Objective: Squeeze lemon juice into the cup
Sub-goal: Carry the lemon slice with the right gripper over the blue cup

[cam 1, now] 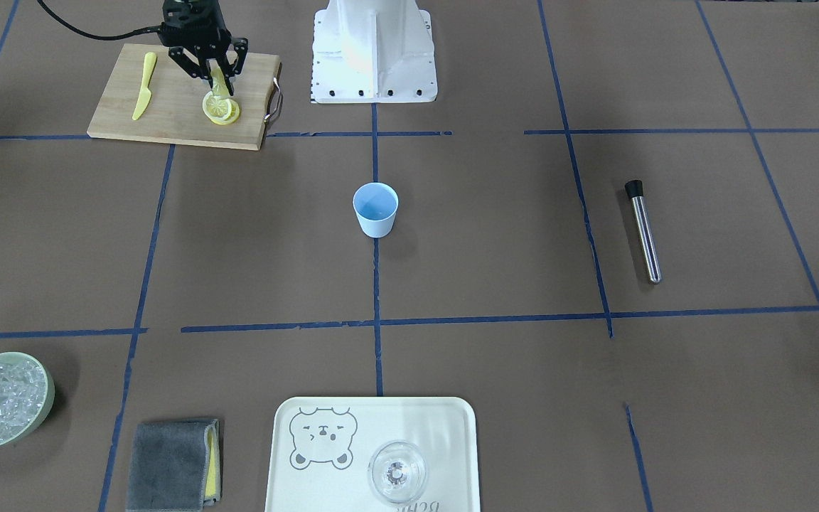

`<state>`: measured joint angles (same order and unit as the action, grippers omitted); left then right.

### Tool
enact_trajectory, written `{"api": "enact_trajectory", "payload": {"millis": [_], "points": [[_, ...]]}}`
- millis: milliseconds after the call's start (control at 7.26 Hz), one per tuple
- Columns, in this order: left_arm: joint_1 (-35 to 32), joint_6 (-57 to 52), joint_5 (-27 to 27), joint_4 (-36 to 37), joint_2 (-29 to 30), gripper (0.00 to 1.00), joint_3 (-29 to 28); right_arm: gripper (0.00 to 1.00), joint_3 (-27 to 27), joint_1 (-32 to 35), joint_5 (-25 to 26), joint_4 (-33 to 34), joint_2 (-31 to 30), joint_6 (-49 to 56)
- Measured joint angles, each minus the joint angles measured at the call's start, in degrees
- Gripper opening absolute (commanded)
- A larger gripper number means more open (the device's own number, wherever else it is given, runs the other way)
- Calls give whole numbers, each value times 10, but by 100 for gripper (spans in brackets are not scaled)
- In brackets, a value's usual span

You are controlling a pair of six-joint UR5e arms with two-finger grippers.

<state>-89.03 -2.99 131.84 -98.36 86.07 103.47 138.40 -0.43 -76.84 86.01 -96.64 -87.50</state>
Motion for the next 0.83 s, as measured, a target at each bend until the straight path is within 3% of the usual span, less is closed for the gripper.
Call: {"api": "enact_trajectory", "payload": {"millis": [138,413,551,827], "points": [[0,0,0,0,-1,100,0,19,4,24,-24,36,33,1],[-1,0,0,0,-3,100,0,19,-7,67,-69,171,172,9],[-1,0,0,0,-3,100,0,19,-30,90,-83,232,254,18],[-1,0,0,0,-3,100,0,19,-122,149,-117,278,391,52]]}}
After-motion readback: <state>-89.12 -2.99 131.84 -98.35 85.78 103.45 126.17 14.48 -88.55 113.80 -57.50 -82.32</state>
